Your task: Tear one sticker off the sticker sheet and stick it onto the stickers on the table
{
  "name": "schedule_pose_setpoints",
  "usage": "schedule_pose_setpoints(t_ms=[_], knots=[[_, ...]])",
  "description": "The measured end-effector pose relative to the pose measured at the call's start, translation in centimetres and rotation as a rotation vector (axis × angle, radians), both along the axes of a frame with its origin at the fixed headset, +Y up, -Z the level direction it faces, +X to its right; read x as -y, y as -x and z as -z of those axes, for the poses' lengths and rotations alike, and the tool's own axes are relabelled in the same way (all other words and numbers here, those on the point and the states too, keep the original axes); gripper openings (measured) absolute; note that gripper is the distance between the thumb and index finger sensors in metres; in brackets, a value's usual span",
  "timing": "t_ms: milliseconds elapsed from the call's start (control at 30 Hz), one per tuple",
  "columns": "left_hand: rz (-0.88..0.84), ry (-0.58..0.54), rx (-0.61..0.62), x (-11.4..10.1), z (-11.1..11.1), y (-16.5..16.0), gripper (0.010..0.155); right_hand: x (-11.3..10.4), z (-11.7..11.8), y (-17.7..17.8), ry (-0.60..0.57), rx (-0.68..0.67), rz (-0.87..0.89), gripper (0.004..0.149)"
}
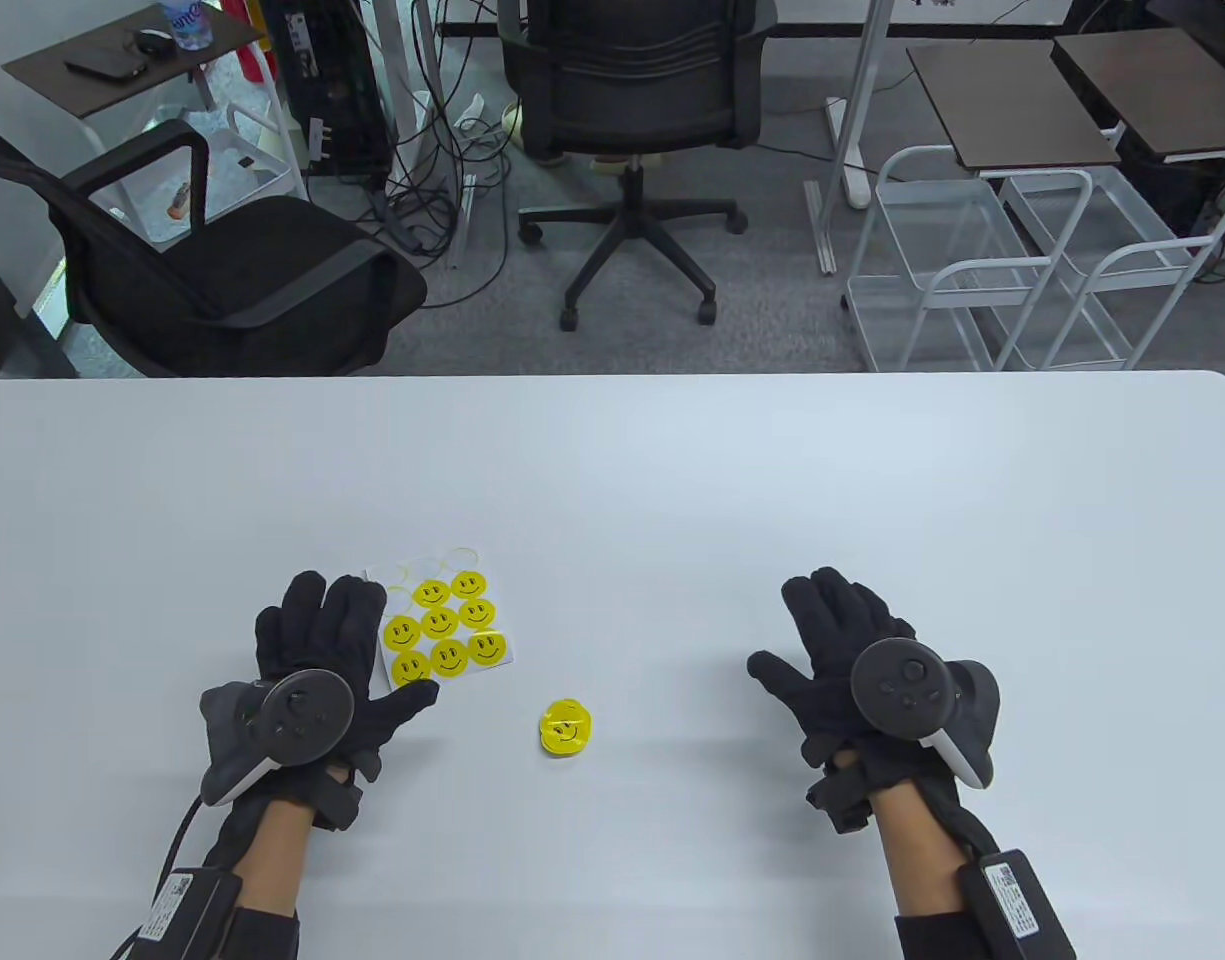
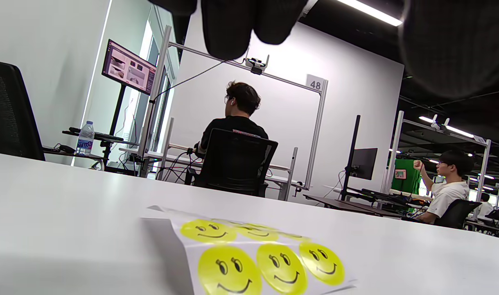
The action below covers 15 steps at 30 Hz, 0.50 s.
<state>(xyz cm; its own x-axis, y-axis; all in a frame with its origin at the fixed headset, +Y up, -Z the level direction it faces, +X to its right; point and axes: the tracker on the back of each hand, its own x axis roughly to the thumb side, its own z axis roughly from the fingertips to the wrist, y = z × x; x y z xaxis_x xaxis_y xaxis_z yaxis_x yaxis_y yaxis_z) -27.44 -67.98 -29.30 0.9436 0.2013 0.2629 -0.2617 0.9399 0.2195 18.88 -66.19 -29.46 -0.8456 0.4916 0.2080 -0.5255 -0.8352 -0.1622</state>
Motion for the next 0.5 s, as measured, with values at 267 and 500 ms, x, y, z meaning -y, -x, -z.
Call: schedule_pose_setpoints(t_ms=[267, 500], knots=[[-0.008, 0.03, 0.042, -0.7, 1.2, -1.1, 0.103, -0.3, -0.1, -0.2, -0.001, -0.002, 0.012, 0.082], [-0.031, 0.108, 0.039, -0.8, 3.7, -1.6, 0.101, -0.3, 0.0, -0.1, 0.015, -0.012, 0.022, 0.082]])
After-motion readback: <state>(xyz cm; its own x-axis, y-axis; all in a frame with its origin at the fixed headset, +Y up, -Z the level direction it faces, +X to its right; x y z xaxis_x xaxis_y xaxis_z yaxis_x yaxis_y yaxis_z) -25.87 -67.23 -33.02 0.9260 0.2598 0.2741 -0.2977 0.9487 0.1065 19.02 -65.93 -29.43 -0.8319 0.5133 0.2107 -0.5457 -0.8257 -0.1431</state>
